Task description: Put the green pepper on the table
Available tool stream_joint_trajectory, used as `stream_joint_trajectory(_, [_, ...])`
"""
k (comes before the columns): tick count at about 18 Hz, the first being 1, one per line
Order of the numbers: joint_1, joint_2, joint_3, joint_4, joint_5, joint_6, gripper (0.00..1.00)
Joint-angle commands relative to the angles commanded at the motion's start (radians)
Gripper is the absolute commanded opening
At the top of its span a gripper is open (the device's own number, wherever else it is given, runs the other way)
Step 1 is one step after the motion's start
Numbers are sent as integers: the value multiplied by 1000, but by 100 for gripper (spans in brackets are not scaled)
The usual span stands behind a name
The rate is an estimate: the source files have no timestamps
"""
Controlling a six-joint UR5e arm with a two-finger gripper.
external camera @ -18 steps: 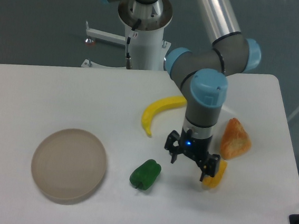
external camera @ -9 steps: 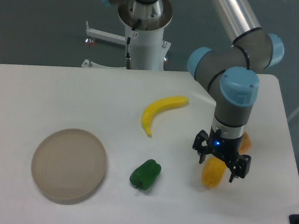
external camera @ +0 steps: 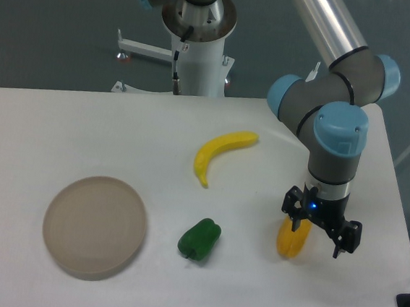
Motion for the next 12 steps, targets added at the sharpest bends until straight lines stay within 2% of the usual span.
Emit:
stream_joint_trajectory(2, [2, -5, 17, -23, 0, 15, 100])
stream_joint_trajectory(12, [-2, -29, 49, -23, 34, 14, 100])
